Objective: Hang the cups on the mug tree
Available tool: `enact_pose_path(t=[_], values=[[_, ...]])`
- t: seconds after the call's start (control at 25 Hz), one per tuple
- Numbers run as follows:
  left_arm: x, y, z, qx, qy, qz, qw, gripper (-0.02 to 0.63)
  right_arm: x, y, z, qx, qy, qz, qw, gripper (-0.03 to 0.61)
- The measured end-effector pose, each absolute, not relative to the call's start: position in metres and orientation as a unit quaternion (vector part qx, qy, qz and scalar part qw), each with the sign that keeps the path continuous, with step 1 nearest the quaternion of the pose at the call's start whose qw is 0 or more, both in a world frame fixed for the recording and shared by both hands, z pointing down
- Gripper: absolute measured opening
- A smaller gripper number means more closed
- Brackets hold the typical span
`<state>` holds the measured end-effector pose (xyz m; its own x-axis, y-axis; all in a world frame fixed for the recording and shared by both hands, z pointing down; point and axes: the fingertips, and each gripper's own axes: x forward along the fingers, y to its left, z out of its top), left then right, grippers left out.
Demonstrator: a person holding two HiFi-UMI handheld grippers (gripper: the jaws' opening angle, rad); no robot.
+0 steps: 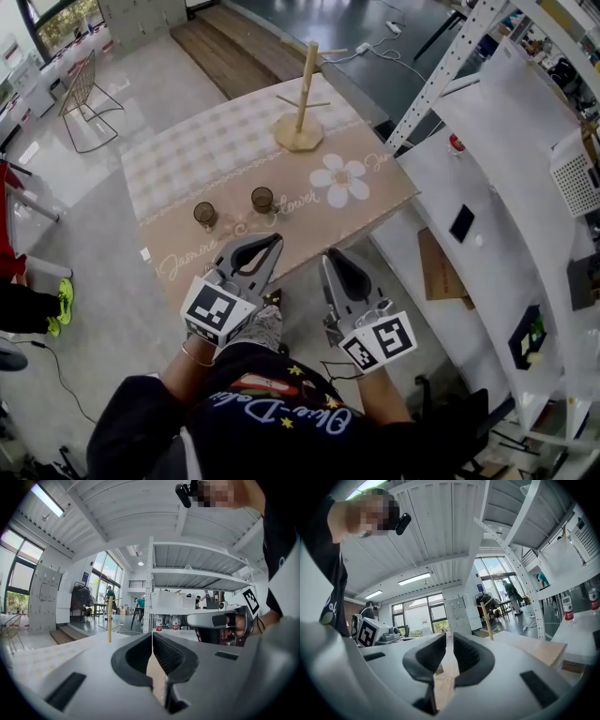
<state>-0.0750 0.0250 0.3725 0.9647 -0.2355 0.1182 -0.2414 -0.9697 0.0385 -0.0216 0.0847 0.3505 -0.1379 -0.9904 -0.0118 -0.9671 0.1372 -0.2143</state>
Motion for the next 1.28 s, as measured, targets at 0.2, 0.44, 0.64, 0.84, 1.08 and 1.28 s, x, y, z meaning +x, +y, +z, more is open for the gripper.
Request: enact_pose_path(t=[0.2,0.44,0.64,0.84,1.08,1.28], values=[[-0.082,0.011,0.393,0.986,-0.141,0.077,0.039,0.009,-0.022,0.069,0.367,-0.642,0.758,-0.096,0.065,0.058],[-0.085,-0.006,0.409,0.982,-0.156,0.094,0.048,0.008,-0.024,0.049,0.39,-0.627,0.767,-0.128,0.049,0.071],[-0.082,-0.019,0.421,0.981,-0.157,0.098,0.063,0.008,-0.021,0.029,0.407,-0.621,0.771,-0.14,0.026,0.074],[-0.079,-0.037,0.436,0.978,-0.164,0.11,0.07,0.008,-0.023,0.008,0.42,-0.608,0.781,-0.144,0.001,0.078],[-0.076,-0.054,0.451,0.974,-0.171,0.123,0.088,0.008,-0.024,-0.016,0.44,-0.593,0.789,-0.158,-0.021,0.08],[-0.071,-0.066,0.462,0.971,-0.175,0.13,0.094,0.008,-0.022,-0.031,0.458,-0.581,0.794,-0.174,-0.04,0.081]])
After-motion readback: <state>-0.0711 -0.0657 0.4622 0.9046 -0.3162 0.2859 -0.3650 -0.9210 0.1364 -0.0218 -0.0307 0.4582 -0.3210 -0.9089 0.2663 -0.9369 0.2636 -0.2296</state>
